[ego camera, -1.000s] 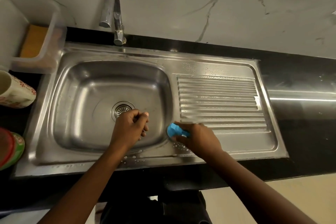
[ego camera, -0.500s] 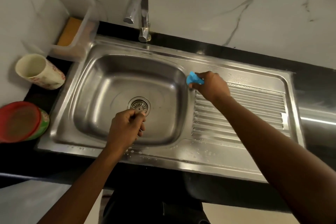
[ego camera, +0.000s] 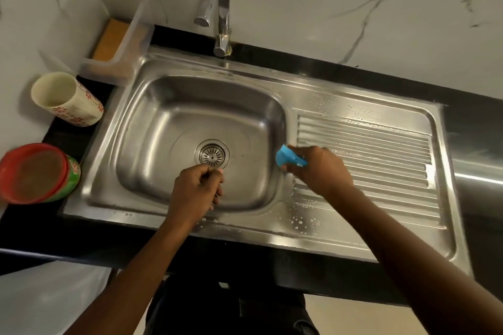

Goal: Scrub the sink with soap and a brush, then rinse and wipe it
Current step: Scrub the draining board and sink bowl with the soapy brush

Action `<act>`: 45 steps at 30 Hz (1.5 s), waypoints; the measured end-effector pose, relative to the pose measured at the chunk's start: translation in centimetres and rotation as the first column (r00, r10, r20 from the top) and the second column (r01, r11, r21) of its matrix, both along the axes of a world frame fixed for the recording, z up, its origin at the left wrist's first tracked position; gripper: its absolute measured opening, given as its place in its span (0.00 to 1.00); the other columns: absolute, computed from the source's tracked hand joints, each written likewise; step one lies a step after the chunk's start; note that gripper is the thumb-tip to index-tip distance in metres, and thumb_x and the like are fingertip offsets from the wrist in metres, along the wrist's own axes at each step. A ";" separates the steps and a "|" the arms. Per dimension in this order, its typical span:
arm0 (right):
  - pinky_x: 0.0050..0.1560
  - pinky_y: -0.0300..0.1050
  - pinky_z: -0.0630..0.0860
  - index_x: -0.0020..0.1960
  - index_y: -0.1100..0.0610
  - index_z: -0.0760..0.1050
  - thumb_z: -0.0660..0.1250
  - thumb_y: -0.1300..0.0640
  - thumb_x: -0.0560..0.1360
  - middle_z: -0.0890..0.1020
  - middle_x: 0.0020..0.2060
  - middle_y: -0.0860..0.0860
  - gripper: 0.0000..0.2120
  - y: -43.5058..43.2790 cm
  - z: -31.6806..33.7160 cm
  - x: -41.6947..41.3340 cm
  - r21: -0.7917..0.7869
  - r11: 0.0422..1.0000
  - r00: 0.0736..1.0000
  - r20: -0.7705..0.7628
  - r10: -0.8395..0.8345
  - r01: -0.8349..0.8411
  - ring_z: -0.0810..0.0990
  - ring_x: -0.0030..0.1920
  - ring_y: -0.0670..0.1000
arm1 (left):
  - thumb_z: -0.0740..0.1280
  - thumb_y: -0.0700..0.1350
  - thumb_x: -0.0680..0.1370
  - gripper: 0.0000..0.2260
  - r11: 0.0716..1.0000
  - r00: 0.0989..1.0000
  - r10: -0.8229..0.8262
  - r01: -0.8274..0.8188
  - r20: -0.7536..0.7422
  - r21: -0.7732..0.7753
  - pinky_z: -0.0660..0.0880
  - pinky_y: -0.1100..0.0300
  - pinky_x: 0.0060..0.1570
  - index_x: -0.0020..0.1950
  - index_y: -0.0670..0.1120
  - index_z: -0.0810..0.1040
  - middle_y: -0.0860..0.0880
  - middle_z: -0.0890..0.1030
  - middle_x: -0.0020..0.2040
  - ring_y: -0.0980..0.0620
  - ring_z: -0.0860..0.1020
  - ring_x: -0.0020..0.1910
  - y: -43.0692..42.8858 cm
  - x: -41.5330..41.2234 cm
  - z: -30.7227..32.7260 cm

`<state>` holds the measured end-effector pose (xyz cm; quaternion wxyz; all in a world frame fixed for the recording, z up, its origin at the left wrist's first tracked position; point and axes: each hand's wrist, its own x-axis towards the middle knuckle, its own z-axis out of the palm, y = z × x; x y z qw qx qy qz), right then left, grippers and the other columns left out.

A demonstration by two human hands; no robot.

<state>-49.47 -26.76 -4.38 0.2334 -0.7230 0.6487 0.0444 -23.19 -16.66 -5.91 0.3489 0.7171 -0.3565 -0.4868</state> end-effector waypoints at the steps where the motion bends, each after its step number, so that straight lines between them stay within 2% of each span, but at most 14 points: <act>1: 0.44 0.45 0.77 0.72 0.38 0.75 0.72 0.35 0.75 0.86 0.50 0.47 0.26 1.4 0.2 0.2 0.013 1.000 1.000 -0.019 0.010 -0.009 0.81 0.41 0.47 | 0.69 0.44 0.82 0.11 1.000 1.000 -0.014 0.014 0.000 -0.003 0.76 0.56 0.29 0.41 0.43 0.82 0.44 0.84 0.33 0.48 0.80 0.28 -0.1 0.3 0.0; 3: 0.48 0.46 0.79 0.73 0.36 0.73 0.70 0.33 0.75 0.85 0.55 0.48 0.27 3.9 0.3 0.9 0.032 0.998 0.996 -0.067 0.051 -0.049 0.84 0.47 0.50 | 0.69 0.44 0.83 0.11 0.999 0.999 -0.037 0.037 0.000 -0.006 0.77 0.55 0.29 0.41 0.44 0.83 0.44 0.84 0.33 0.48 0.80 0.28 -0.3 1.0 0.1; 5: 0.49 0.45 0.76 0.73 0.35 0.73 0.70 0.34 0.75 0.84 0.58 0.48 0.27 5.9 0.2 1.9 0.063 0.993 0.989 -0.102 0.106 -0.100 0.84 0.53 0.53 | 0.69 0.45 0.83 0.12 0.999 0.999 -0.040 0.040 -0.003 -0.012 0.76 0.56 0.29 0.41 0.44 0.82 0.44 0.84 0.33 0.48 0.80 0.28 -0.5 2.0 0.1; 7: 0.50 0.45 0.76 0.72 0.35 0.74 0.70 0.33 0.74 0.84 0.57 0.47 0.28 7.3 -0.2 3.3 0.113 0.988 0.988 -0.098 0.117 -0.106 0.84 0.54 0.53 | 0.69 0.45 0.83 0.13 0.999 0.999 -0.031 0.030 -0.008 -0.022 0.75 0.56 0.30 0.40 0.44 0.82 0.44 0.83 0.32 0.48 0.79 0.28 -0.4 3.2 0.1; 13: 0.49 0.47 0.82 0.60 0.49 0.82 0.76 0.38 0.73 0.84 0.47 0.47 0.21 6.2 -1.3 8.0 0.300 0.950 0.995 -0.020 0.094 -0.084 0.82 0.44 0.49 | 0.69 0.45 0.83 0.13 1.000 1.000 -0.024 0.024 -0.005 -0.011 0.75 0.55 0.31 0.40 0.43 0.82 0.44 0.83 0.32 0.48 0.79 0.28 0.2 6.9 -0.1; 18: 0.37 0.42 0.72 0.47 0.56 0.84 0.76 0.37 0.72 0.82 0.36 0.50 0.21 4.2 -3.9 14.1 0.416 0.888 0.976 0.173 0.136 -0.197 0.78 0.35 0.48 | 0.69 0.45 0.83 0.13 1.000 0.999 -0.029 0.028 0.022 0.006 0.76 0.55 0.32 0.41 0.43 0.82 0.45 0.84 0.32 0.50 0.79 0.28 0.7 9.1 -0.4; 20: 0.36 0.43 0.73 0.47 0.58 0.85 0.76 0.37 0.72 0.83 0.37 0.52 0.23 3.3 -4.9 17.1 0.481 0.849 0.964 0.239 0.113 -0.219 0.78 0.34 0.48 | 0.69 0.45 0.83 0.12 0.999 0.999 -0.034 0.034 0.039 0.007 0.76 0.56 0.33 0.41 0.44 0.82 0.46 0.84 0.32 0.51 0.80 0.28 0.8 9.9 -0.5; 22: 0.30 0.41 0.73 0.50 0.62 0.84 0.77 0.39 0.72 0.81 0.35 0.53 0.25 2.2 -5.6 19.7 0.573 0.790 0.956 0.288 0.056 -0.219 0.76 0.30 0.48 | 0.69 0.46 0.84 0.12 0.999 0.998 -0.033 0.033 0.055 0.011 0.77 0.57 0.33 0.41 0.44 0.83 0.46 0.84 0.33 0.50 0.81 0.29 0.8 10.9 -0.6; 26: 0.24 0.36 0.68 0.49 0.65 0.83 0.79 0.39 0.71 0.78 0.31 0.50 0.28 0.4 -6.2 21.0 0.666 0.721 0.972 0.233 0.042 -0.191 0.72 0.25 0.47 | 0.69 0.46 0.84 0.12 1.000 0.997 -0.022 0.021 0.070 0.016 0.78 0.55 0.32 0.42 0.44 0.82 0.46 0.84 0.33 0.47 0.82 0.30 0.9 12.7 -0.9; 31: 0.26 0.38 0.64 0.43 0.56 0.80 0.78 0.37 0.71 0.74 0.29 0.48 0.22 -2.0 -6.2 15.7 0.802 0.571 0.985 0.132 0.114 -0.174 0.67 0.25 0.47 | 0.69 0.45 0.84 0.12 1.000 0.999 0.005 -0.006 0.036 0.025 0.77 0.54 0.31 0.42 0.43 0.82 0.45 0.83 0.32 0.46 0.80 0.29 0.9 14.2 -1.2; 35: 0.26 0.37 0.63 0.39 0.55 0.79 0.78 0.38 0.71 0.74 0.28 0.47 0.21 -3.1 -7.4 13.6 0.846 0.526 0.991 0.024 0.128 -0.089 0.66 0.24 0.46 | 0.69 0.45 0.84 0.12 0.999 0.999 0.016 -0.018 0.028 0.042 0.76 0.54 0.30 0.41 0.43 0.82 0.44 0.83 0.32 0.45 0.80 0.29 0.6 15.0 -1.3; 38: 0.26 0.38 0.62 0.40 0.56 0.77 0.78 0.36 0.70 0.73 0.28 0.49 0.23 -2.6 -8.9 16.5 0.843 0.518 0.986 0.083 0.143 -0.146 0.65 0.24 0.48 | 0.69 0.45 0.84 0.12 0.999 0.999 0.035 -0.036 0.030 0.035 0.76 0.55 0.31 0.42 0.42 0.81 0.43 0.83 0.33 0.45 0.79 0.29 0.6 15.8 -1.1; 41: 0.27 0.38 0.61 0.38 0.54 0.74 0.78 0.33 0.68 0.70 0.27 0.49 0.25 -1.6 -10.3 22.1 0.820 0.521 0.968 0.247 0.050 -0.236 0.63 0.24 0.48 | 0.68 0.44 0.84 0.12 0.998 0.997 0.055 -0.056 0.049 0.020 0.76 0.57 0.29 0.42 0.41 0.81 0.44 0.83 0.33 0.47 0.79 0.29 0.9 16.7 -0.8; 45: 0.27 0.40 0.59 0.45 0.57 0.81 0.80 0.37 0.69 0.70 0.28 0.48 0.23 -0.7 -12.1 26.9 0.815 0.537 0.918 0.358 -0.171 -0.218 0.63 0.26 0.47 | 0.68 0.43 0.84 0.13 0.998 0.995 0.069 -0.070 0.072 0.012 0.76 0.59 0.27 0.42 0.40 0.80 0.43 0.82 0.33 0.49 0.78 0.28 1.2 17.4 -0.7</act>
